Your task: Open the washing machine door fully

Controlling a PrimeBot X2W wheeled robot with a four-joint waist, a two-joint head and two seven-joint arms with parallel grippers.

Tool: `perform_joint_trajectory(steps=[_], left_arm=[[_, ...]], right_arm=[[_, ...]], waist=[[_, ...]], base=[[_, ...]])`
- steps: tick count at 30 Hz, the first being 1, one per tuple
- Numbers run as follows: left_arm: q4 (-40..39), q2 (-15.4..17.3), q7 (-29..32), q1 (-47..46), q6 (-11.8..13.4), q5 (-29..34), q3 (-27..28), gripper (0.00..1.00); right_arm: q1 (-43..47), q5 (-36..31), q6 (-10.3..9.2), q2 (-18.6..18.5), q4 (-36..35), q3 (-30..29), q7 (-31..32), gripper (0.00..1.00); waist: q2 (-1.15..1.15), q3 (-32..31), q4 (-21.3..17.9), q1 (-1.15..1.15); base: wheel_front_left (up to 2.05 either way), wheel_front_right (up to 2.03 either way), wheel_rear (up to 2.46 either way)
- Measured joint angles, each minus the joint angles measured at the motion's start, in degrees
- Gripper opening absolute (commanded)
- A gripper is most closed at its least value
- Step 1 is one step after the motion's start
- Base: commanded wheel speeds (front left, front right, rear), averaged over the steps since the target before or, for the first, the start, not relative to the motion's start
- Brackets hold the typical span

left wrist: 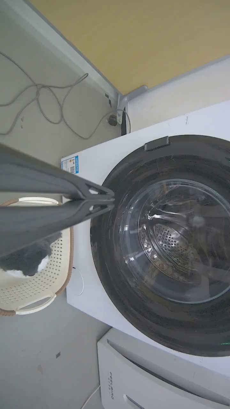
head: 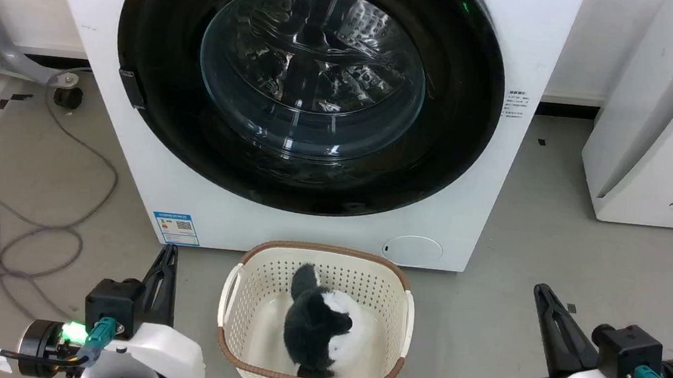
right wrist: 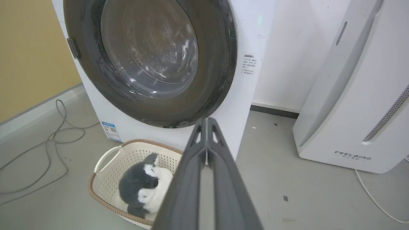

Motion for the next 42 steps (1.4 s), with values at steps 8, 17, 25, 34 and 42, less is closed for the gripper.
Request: perform_joint_trajectory(steps=[8, 17, 25, 34, 42], left_arm=[[0.0, 0.0, 0.0, 0.0, 0.0, 0.0, 0.0, 0.00], [0.0, 0.0, 0.0, 0.0, 0.0, 0.0, 0.0, 0.00], [0.1, 0.0, 0.0, 0.0, 0.0, 0.0, 0.0, 1.00], [0.1, 0.0, -0.7, 0.0, 0.3, -0.2, -0.4, 1.00], [0.2, 0.0, -1.6, 0.0, 1.1, -0.6, -0.8, 1.00]], right_arm=[[0.0, 0.0, 0.00, 0.0, 0.0, 0.0, 0.0, 0.00], [0.0, 0.0, 0.00, 0.0, 0.0, 0.0, 0.0, 0.00], [0.0, 0.1, 0.00, 0.0, 0.0, 0.0, 0.0, 1.00], [0.0, 2.7, 0.00, 0.0, 0.0, -0.6, -0.7, 1.00], [0.0, 5.9, 0.00, 0.0, 0.0, -1.3, -1.7, 0.00]], waist=[[0.00, 0.0, 0.0, 0.00], [0.00, 0.0, 0.0, 0.00], [0.00, 0.0, 0.0, 0.00], [0.00, 0.1, 0.0, 0.00], [0.00, 0.2, 0.1, 0.00]], base=[[0.00, 0.00, 0.00], [0.00, 0.00, 0.00], [0.00, 0.00, 0.00], [0.00, 0.00, 0.00], [0.00, 0.00, 0.00]])
